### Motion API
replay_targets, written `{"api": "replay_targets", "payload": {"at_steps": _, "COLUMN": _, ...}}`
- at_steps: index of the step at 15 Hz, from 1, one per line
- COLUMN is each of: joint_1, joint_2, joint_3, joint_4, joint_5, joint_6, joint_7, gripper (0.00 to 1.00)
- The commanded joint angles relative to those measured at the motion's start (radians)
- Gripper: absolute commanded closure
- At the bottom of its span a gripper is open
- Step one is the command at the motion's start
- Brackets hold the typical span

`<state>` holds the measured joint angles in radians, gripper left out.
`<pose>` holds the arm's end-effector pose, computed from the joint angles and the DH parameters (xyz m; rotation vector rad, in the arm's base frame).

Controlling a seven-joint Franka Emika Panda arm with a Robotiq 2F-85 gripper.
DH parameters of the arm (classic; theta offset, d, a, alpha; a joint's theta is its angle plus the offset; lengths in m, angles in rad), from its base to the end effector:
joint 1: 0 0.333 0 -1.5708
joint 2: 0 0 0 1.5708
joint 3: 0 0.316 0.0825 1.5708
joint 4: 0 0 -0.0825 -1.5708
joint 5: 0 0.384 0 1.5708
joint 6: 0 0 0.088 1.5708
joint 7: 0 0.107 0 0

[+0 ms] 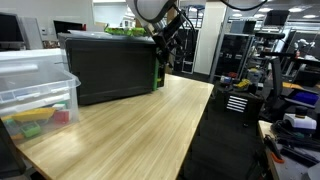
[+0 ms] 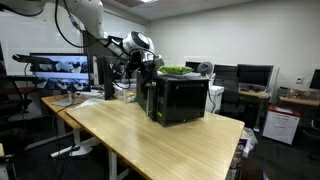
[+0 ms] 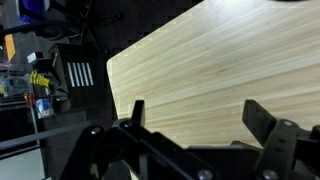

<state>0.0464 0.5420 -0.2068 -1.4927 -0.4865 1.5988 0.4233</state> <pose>0.6421 -0.1325 0.3511 2.4072 -0.5575 -0.4346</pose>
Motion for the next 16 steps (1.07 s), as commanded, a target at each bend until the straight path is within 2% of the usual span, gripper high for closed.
{"api": "replay_targets", "payload": {"at_steps": 1, "joint_1": -0.012, "joint_2": -0.051, "joint_3": 0.018, "joint_4": -0.026, "joint_5": 0.009, "joint_6": 0.004, "joint_7": 0.008, "gripper": 0.0}}
{"api": "replay_targets", "payload": {"at_steps": 3, "joint_1": -0.007, "joint_2": -0.032, "joint_3": 0.014, "joint_4": -0.004, "joint_5": -0.004, "joint_6": -0.002, "joint_7": 0.034, "gripper": 0.0}}
{"api": "replay_targets", "payload": {"at_steps": 7, "joint_1": 0.013, "joint_2": 0.036, "joint_3": -0.013, "joint_4": 0.04, "joint_5": -0.058, "joint_6": -0.006, "joint_7": 0.191, "gripper": 0.0}}
{"api": "replay_targets", "payload": {"at_steps": 10, "joint_1": 0.009, "joint_2": 0.136, "joint_3": -0.041, "joint_4": 0.105, "joint_5": -0.116, "joint_6": -0.003, "joint_7": 0.342, "gripper": 0.0}}
{"api": "replay_targets", "payload": {"at_steps": 14, "joint_1": 0.009, "joint_2": 0.181, "joint_3": -0.05, "joint_4": 0.165, "joint_5": -0.174, "joint_6": -0.085, "joint_7": 0.387, "gripper": 0.0}}
{"api": "replay_targets", "payload": {"at_steps": 15, "joint_1": 0.01, "joint_2": 0.173, "joint_3": -0.023, "joint_4": 0.156, "joint_5": -0.173, "joint_6": -0.08, "joint_7": 0.337, "gripper": 0.0}}
{"api": "replay_targets", "payload": {"at_steps": 16, "joint_1": 0.022, "joint_2": 0.111, "joint_3": -0.001, "joint_4": 0.122, "joint_5": -0.137, "joint_6": -0.12, "joint_7": 0.336, "gripper": 0.0}}
